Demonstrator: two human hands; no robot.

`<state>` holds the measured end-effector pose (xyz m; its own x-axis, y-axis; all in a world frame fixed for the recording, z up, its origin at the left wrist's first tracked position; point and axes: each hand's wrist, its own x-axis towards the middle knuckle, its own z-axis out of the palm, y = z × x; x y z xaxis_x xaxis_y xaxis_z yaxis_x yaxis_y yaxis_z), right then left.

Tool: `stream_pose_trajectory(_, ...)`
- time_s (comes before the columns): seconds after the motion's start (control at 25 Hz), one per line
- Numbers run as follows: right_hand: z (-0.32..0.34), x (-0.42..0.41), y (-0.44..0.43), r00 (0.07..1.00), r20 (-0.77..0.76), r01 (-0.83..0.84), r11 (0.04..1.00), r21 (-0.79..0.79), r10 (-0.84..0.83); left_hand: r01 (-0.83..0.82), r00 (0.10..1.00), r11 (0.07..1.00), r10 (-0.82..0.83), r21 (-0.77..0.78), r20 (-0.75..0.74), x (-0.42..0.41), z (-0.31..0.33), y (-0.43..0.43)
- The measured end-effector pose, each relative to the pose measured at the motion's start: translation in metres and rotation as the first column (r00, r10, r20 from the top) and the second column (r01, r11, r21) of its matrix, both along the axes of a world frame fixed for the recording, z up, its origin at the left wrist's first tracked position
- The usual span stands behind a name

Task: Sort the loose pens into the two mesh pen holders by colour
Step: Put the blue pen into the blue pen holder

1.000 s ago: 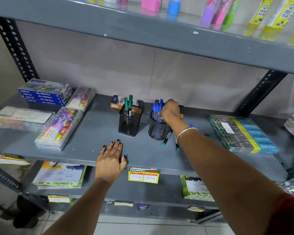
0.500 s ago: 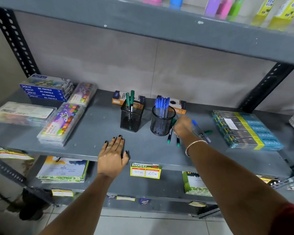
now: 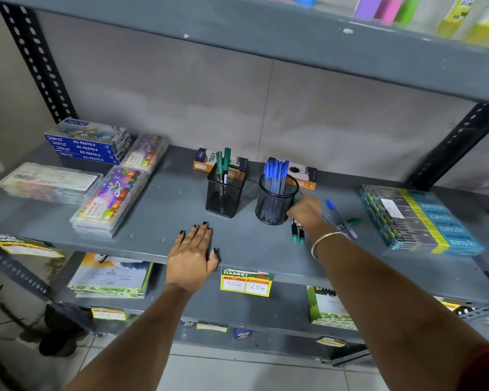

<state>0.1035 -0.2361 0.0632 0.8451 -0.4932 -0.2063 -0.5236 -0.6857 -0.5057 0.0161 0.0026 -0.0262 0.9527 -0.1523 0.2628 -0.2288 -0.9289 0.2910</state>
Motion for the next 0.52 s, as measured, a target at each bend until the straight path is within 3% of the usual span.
stream_pose_trajectory(0.12,0.019,0.003,-0.007,0.993,0.039,0.108,0.984,0.145,-0.114,0.004,1.0,1.0,-0.004,0.02,-0.022,0.0,0.001,0.0)
stream_pose_trajectory(0.28,0.068,0.002,-0.009,0.934,0.254,0.172,0.939,0.298,-0.252,0.014,0.999,0.999,-0.012,0.052,-0.048,-0.004,0.009,0.009)
stream_pose_trajectory(0.52,0.123,0.022,0.055,0.886,0.461,-0.038,0.98,0.197,-0.058,-0.097,0.995,0.995,0.098,0.037,-0.024,0.0,0.013,0.044)
